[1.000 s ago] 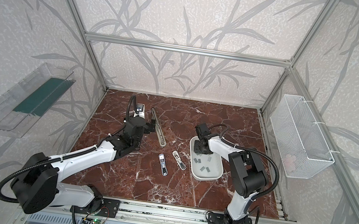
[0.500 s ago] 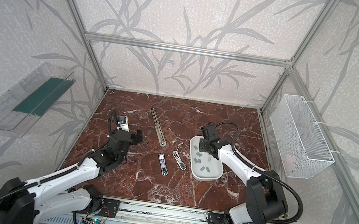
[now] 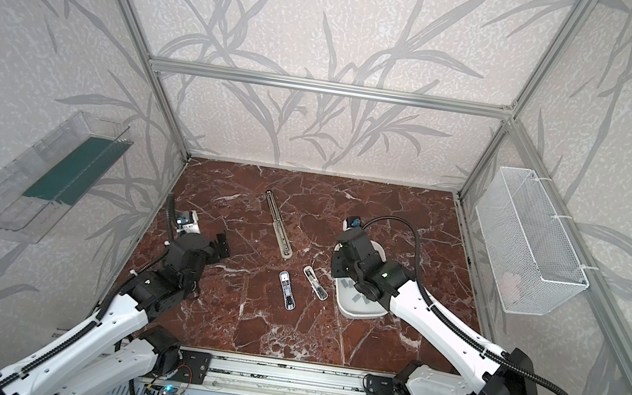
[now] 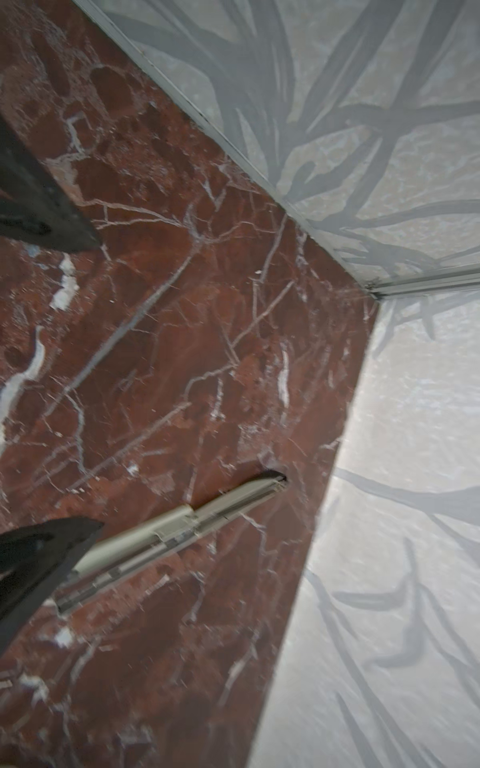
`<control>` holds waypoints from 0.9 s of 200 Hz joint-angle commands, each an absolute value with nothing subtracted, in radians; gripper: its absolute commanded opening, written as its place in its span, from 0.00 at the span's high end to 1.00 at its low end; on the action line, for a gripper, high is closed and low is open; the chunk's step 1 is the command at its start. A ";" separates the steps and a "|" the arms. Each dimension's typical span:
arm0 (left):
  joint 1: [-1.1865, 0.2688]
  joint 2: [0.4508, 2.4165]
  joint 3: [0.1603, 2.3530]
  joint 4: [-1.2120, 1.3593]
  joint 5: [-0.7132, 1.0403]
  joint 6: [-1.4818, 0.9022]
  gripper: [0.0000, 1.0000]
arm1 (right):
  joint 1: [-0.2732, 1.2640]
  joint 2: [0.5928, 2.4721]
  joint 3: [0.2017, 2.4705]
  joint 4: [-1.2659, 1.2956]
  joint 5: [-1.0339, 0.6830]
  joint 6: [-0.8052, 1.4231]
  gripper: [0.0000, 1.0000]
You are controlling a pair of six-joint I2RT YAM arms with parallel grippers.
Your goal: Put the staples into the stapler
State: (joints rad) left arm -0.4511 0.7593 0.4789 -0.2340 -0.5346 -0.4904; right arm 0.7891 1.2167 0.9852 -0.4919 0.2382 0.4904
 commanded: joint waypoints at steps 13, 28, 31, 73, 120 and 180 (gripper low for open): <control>-0.448 0.713 0.402 -0.318 -0.602 -0.580 0.01 | 0.919 1.226 1.019 -0.541 0.344 0.570 1.00; -0.448 0.673 0.343 -0.242 -0.612 -0.586 0.01 | 0.971 1.236 1.010 -0.536 0.365 0.605 1.00; -0.448 0.668 0.333 -0.220 -0.594 -0.575 0.01 | 0.983 1.237 1.007 -0.533 0.370 0.614 1.00; -0.448 0.679 0.340 -0.242 -0.518 -0.603 0.01 | 1.163 1.301 0.968 -0.491 0.504 0.764 1.00; -0.448 0.748 0.360 -0.216 -0.394 -0.588 0.01 | 1.274 1.460 0.950 -0.272 0.591 0.800 1.00; -0.448 0.734 0.338 -0.154 -0.155 -0.532 0.01 | 1.279 1.676 1.028 -0.243 0.552 0.763 1.00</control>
